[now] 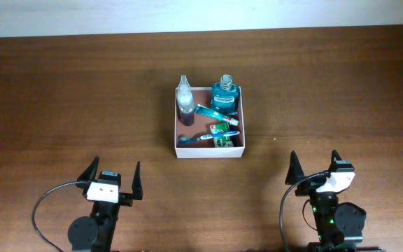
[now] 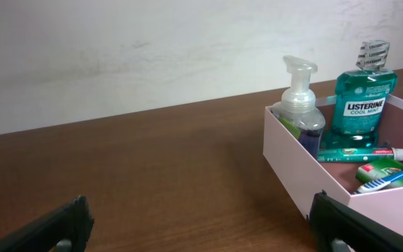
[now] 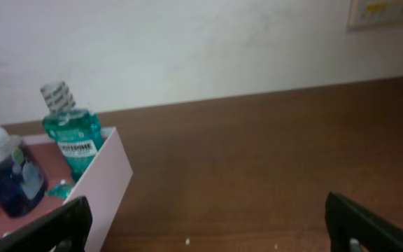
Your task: Pack container
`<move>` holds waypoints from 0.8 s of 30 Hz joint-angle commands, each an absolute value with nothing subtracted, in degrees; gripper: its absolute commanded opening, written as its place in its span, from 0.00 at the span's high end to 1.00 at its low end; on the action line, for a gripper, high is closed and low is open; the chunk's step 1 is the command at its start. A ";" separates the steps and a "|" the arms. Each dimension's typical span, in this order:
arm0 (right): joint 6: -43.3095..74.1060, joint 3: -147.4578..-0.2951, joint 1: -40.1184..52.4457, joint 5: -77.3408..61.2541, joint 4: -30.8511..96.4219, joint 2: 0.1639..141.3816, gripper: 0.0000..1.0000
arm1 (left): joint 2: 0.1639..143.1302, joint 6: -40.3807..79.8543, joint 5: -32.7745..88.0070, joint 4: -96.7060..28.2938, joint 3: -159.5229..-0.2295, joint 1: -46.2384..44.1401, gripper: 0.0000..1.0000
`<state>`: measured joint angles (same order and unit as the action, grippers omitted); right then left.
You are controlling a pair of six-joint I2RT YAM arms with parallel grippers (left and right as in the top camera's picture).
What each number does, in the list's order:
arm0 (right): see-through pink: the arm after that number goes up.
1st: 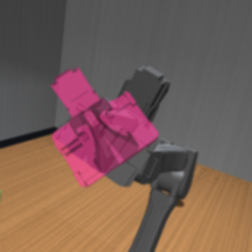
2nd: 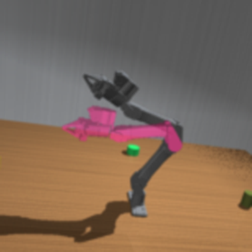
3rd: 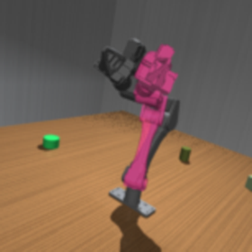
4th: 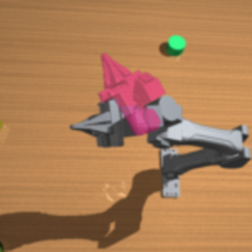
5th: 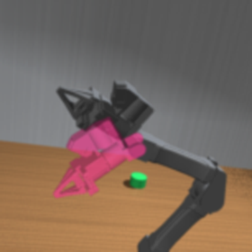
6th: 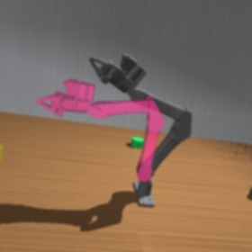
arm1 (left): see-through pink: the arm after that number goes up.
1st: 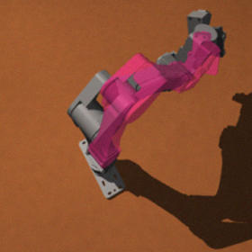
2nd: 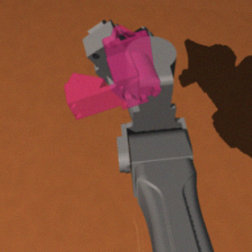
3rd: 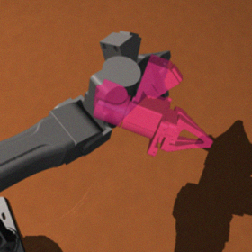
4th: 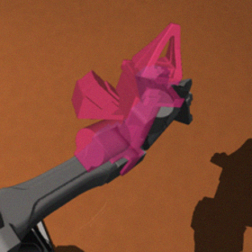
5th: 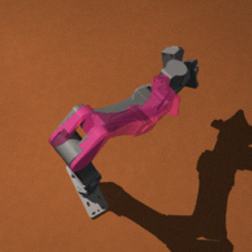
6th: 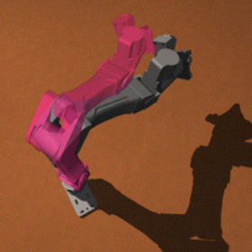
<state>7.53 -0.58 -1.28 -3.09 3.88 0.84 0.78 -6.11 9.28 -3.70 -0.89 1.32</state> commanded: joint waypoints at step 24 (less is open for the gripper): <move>4.69 -0.32 -0.75 -1.91 4.34 0.21 0.01 | 0.34 -5.19 10.13 -3.68 -0.51 1.52 0.01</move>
